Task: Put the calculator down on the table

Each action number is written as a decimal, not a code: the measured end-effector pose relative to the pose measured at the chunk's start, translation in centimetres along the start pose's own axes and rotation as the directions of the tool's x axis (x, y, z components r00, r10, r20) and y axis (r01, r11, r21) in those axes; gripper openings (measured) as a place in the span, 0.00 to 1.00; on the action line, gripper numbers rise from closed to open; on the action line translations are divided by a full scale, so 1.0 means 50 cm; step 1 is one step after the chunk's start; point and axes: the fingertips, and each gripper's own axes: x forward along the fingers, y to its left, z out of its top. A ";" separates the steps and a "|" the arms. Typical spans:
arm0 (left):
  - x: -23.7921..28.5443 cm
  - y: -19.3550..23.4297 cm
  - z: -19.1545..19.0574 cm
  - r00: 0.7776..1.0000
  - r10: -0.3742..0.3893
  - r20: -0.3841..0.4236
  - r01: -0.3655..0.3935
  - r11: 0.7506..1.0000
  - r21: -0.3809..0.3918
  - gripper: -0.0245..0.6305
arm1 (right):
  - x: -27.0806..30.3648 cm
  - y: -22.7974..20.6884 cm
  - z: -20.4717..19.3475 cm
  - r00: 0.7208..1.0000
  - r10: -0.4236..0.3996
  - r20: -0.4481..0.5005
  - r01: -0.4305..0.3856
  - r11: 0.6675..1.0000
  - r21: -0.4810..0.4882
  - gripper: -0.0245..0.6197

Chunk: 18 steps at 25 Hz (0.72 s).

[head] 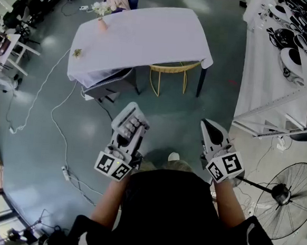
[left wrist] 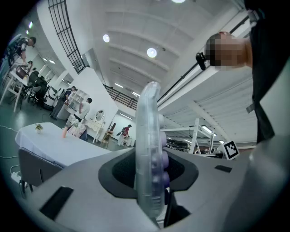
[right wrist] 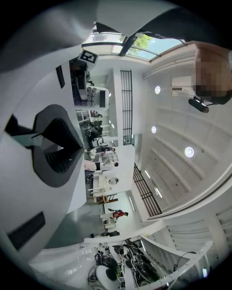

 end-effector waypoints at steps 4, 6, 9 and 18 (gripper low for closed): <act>0.013 0.002 0.002 1.000 -0.005 0.004 0.005 1.000 -0.002 0.23 | 0.002 -0.010 0.003 1.000 -0.007 0.003 0.007 1.000 -0.008 0.03; 0.017 0.004 0.003 1.000 -0.005 0.006 0.005 1.000 -0.003 0.22 | 0.000 -0.017 0.005 1.000 -0.019 0.007 0.019 1.000 0.000 0.03; 0.025 0.005 0.003 1.000 -0.004 0.005 0.004 1.000 -0.003 0.22 | -0.007 -0.035 0.010 0.999 -0.047 0.024 0.046 0.998 0.040 0.04; 0.045 0.008 -0.001 0.999 0.037 -0.007 -0.037 0.999 -0.001 0.22 | -0.032 -0.088 0.009 0.999 -0.039 0.029 0.038 0.999 0.037 0.04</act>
